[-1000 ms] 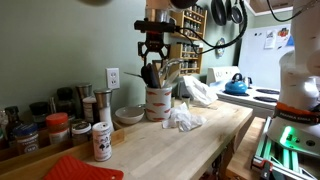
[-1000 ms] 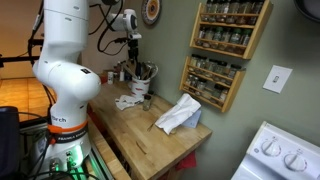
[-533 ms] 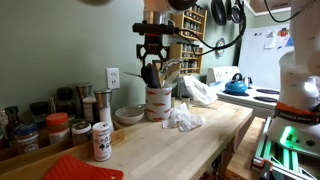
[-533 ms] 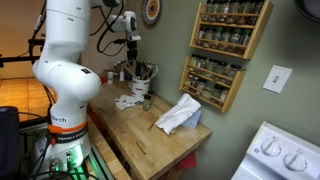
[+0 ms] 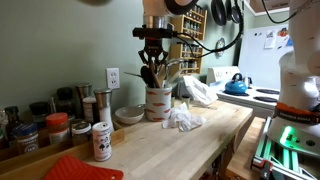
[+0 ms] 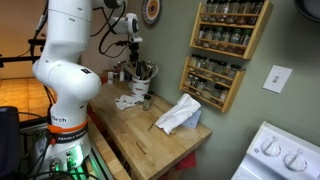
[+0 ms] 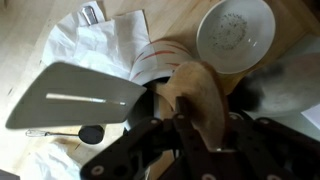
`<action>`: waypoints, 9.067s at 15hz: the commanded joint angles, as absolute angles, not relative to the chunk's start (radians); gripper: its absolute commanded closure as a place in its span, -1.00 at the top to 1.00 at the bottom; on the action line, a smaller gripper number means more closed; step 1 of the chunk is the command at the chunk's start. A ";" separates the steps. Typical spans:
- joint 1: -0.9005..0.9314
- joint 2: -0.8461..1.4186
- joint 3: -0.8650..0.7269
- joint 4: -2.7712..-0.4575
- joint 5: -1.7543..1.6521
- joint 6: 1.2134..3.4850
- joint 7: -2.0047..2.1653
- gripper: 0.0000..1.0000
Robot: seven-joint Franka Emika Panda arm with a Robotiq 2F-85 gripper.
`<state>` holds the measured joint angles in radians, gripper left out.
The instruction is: Move the wooden spoon and spatula to the counter
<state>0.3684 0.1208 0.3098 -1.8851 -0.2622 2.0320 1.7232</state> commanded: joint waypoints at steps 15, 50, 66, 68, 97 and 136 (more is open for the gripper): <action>0.346 0.006 0.299 -1.817 -0.243 1.919 1.757 -0.89; 0.348 0.118 0.309 -1.674 -0.173 1.797 2.322 1.00; 0.344 0.151 0.285 -1.791 -0.082 1.913 2.324 0.15; 0.344 0.151 0.281 -1.792 -0.076 1.915 2.324 -0.01; 0.332 -0.008 0.309 -1.529 -0.114 1.575 2.211 -0.91; 0.328 -0.081 0.294 -1.292 -0.164 1.080 1.582 -0.91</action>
